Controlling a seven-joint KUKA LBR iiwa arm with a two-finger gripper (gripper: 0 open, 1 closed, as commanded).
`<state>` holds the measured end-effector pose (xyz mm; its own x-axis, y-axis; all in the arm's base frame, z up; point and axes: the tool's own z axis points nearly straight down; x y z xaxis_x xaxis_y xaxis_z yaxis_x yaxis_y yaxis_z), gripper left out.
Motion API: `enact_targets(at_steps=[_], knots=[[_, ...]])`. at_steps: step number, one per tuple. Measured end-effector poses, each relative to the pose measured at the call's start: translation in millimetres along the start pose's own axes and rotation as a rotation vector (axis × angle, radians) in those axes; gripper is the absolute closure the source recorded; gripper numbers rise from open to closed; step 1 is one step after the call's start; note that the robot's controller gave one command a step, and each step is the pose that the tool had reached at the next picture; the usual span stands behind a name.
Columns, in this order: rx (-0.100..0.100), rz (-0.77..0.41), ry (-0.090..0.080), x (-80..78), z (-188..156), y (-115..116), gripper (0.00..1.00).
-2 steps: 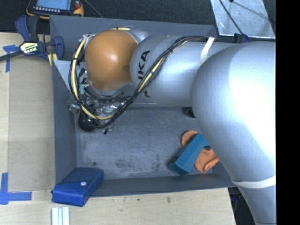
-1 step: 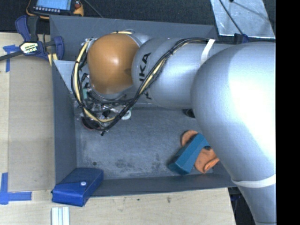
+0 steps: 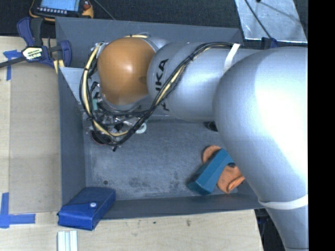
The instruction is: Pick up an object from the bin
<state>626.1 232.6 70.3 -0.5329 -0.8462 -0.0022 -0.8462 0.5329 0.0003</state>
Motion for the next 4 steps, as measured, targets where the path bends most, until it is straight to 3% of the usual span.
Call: enact_targets(at_steps=[2,4], knots=[[-0.005,0.001,0.005,1.6,-13,1,1.00],[0.000,0.002,0.001,0.4,-58,1,1.00]])
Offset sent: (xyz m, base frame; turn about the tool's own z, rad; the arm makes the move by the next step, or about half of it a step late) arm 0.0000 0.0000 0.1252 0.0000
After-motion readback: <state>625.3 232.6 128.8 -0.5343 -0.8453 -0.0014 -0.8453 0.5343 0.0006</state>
